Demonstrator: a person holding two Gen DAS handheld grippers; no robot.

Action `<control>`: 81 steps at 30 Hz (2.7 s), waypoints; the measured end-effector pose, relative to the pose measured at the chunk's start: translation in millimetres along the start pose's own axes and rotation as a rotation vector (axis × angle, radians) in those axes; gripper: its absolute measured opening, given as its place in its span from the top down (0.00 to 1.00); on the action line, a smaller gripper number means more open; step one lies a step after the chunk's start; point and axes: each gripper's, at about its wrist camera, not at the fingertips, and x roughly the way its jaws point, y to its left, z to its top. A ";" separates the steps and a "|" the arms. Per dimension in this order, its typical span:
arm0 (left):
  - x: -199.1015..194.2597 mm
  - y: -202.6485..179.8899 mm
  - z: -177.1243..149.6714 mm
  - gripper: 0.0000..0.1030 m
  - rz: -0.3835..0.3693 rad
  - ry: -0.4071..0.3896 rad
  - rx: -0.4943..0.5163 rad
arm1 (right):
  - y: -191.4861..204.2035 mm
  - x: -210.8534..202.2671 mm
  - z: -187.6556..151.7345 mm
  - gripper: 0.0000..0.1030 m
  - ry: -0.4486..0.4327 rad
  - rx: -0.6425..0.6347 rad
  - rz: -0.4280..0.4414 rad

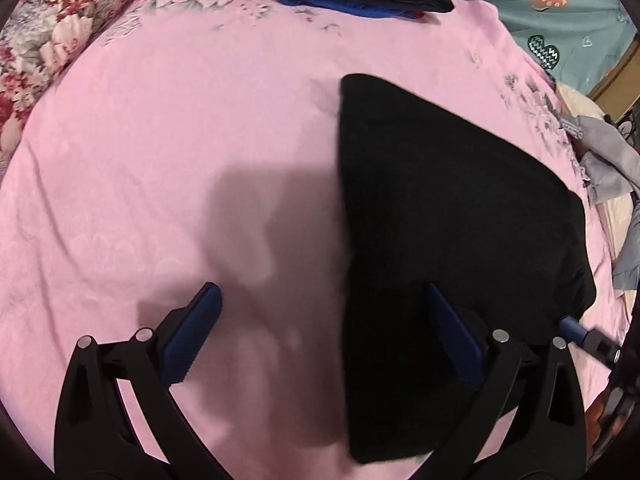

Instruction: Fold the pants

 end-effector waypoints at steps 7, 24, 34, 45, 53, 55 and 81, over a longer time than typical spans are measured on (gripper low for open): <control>-24.1 5.0 0.5 0.02 -0.084 0.032 -0.071 | 1.3 -55.2 -9.3 0.44 -0.228 0.034 -0.302; -27.8 -24.2 -7.4 0.02 -0.167 0.083 0.039 | 5.9 -63.2 -11.2 0.38 -0.204 0.036 -0.107; -16.5 -28.1 -23.9 0.02 -0.035 0.117 0.120 | 23.1 1.1 -8.4 0.33 -0.022 -0.018 -0.083; -22.0 -15.6 21.5 0.02 -0.144 0.086 -0.002 | -10.7 -59.0 10.6 0.13 -0.282 0.020 -0.358; 4.8 -26.3 21.9 0.06 -0.238 0.183 0.034 | -45.1 -30.4 24.6 0.13 -0.131 0.100 -0.144; 7.8 -27.4 23.1 0.09 -0.259 0.202 0.039 | -46.1 -30.7 23.4 0.13 -0.121 0.085 -0.113; 23.9 -73.7 46.9 0.46 -0.348 0.173 0.137 | -24.0 20.6 53.7 0.48 -0.045 0.032 -0.060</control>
